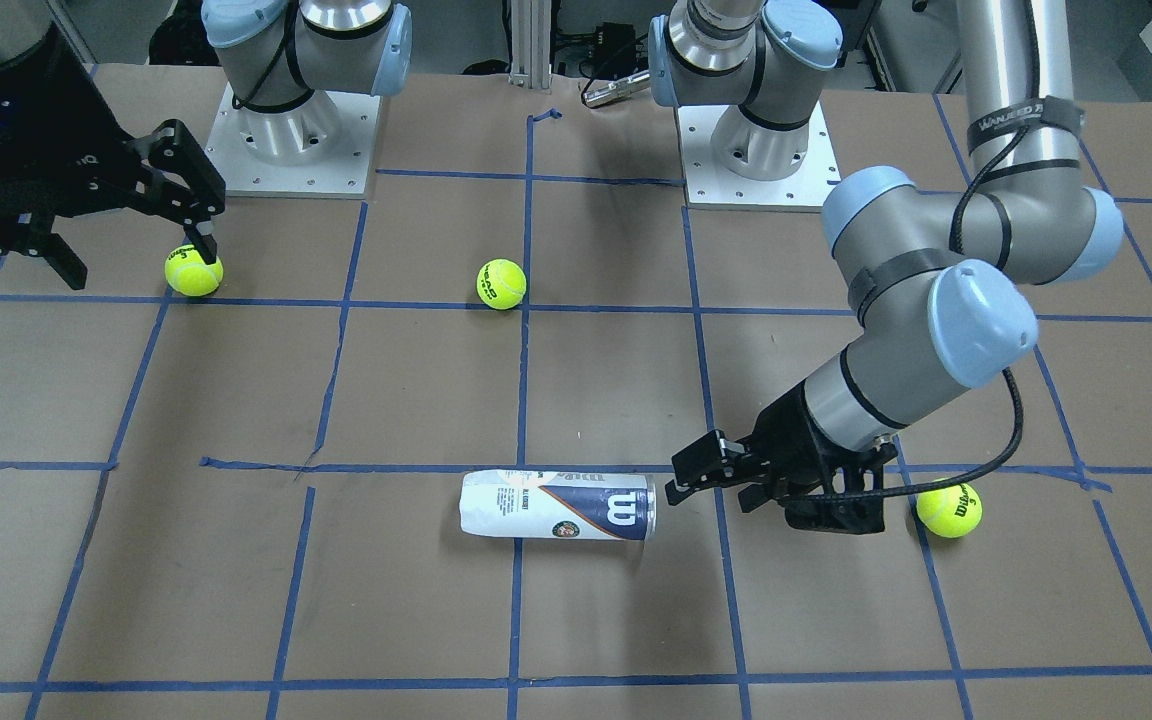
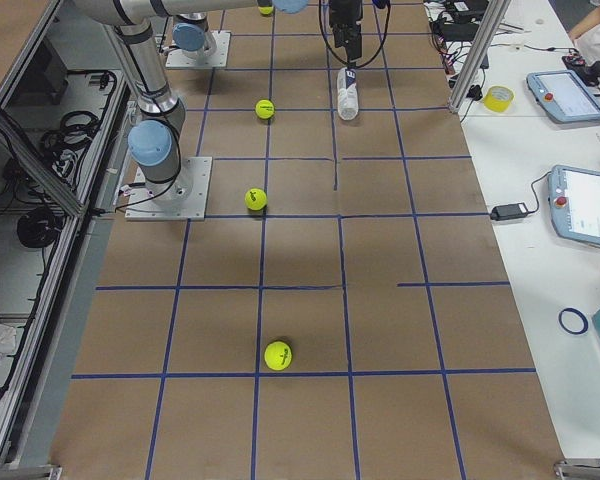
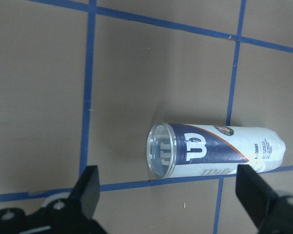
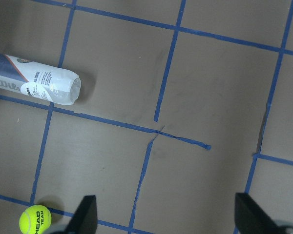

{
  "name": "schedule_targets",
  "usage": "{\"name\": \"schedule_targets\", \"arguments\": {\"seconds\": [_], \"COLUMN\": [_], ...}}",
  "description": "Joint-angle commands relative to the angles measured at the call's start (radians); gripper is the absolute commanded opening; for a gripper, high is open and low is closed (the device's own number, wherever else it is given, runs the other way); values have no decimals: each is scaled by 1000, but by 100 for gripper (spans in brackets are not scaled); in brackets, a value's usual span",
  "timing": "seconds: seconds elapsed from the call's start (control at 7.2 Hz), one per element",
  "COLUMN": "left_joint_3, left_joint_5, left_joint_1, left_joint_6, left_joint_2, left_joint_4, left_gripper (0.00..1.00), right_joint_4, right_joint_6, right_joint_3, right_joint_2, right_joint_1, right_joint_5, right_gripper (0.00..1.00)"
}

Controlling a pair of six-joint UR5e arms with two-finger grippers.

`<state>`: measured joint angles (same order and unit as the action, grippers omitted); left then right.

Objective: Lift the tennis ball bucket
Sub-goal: 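Lower the left gripper and grasp the can's open end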

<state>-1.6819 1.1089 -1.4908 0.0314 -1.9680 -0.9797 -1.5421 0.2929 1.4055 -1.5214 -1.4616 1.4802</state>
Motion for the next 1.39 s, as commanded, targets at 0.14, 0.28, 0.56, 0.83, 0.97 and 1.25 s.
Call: {"name": "schedule_targets", "arguments": {"seconds": [0.14,0.28,0.56,0.83,0.97,1.25], "left_joint_3": [-1,-2,-2,-4,-4,-1], "left_joint_5": [-20,-23,-179,-173,-173,-175], "left_joint_1": [-40,-42,-42,-63,-72,-82], "left_joint_6": [24,25,79,133,134,179], "left_joint_2": [-101,-120,-149,-152,-152,-155], "left_joint_4": [26,24,12,16,18,24], "left_gripper": [100,100,100,100,97,35], "right_joint_4": [11,7,0,3,10,14], "right_joint_6": [-229,-235,-242,-254,-290,-291], "right_joint_3": [29,30,32,33,33,33], "right_joint_2": [-9,-13,-25,-48,-60,-68], "right_joint_1": [21,12,-63,-66,-66,-66], "right_joint_5": [-14,-11,11,26,26,46], "right_gripper": [100,100,100,100,100,100]}}
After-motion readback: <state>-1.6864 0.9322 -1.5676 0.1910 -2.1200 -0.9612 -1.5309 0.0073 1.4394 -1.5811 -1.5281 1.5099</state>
